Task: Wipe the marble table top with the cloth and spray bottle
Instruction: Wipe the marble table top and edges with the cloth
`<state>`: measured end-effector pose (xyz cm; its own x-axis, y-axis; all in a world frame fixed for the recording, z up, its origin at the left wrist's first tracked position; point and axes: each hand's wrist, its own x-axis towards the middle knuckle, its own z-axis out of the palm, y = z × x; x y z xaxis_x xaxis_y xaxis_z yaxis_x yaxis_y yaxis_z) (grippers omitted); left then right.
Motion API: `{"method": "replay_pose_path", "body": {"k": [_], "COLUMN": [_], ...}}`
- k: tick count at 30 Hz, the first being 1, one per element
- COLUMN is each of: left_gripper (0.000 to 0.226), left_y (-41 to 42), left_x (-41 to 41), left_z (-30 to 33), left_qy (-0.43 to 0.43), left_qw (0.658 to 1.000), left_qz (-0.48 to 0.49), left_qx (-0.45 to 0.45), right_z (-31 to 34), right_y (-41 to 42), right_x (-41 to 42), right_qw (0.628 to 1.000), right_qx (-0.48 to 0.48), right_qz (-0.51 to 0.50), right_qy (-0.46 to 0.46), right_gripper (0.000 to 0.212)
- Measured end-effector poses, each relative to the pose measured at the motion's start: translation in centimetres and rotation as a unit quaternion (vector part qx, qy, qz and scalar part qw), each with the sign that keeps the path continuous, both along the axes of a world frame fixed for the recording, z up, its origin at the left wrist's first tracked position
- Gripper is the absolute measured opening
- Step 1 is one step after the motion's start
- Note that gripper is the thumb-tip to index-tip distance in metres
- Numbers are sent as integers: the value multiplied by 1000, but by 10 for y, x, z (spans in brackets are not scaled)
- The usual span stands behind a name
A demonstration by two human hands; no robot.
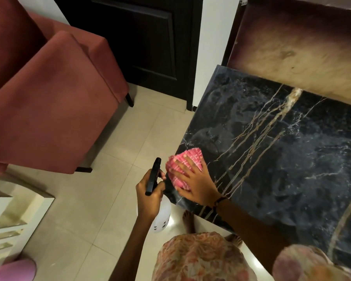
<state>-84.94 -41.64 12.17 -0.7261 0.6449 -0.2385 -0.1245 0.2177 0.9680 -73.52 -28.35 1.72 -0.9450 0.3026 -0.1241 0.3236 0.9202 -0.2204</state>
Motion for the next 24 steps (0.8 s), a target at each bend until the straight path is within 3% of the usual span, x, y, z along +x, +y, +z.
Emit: {"method": "replay_pose_path", "body": {"k": [5, 11, 14, 20, 24], "left_gripper": [24, 32, 32, 19, 16], "left_y": [6, 12, 15, 25, 35], "left_x": [-3, -9, -9, -11, -11], "left_z": [2, 0, 0, 3, 4], "left_qy": [-18, -12, -13, 0, 13], "left_qw": [1000, 1000, 1000, 1000, 1000], "left_qz": [-8, -10, -4, -2, -19], "left_qx": [1, -6, -9, -3, -8], "right_z": [2, 1, 4, 6, 5], "right_y": [11, 50, 40, -8, 22], "right_x": [62, 12, -26, 17, 71], "right_qw": [998, 995, 994, 1000, 999], "right_qx": [18, 14, 4, -13, 19], "right_qz": [58, -76, -101, 20, 40], "right_qy": [23, -59, -38, 16, 12], "right_gripper": [55, 63, 62, 51, 52]}}
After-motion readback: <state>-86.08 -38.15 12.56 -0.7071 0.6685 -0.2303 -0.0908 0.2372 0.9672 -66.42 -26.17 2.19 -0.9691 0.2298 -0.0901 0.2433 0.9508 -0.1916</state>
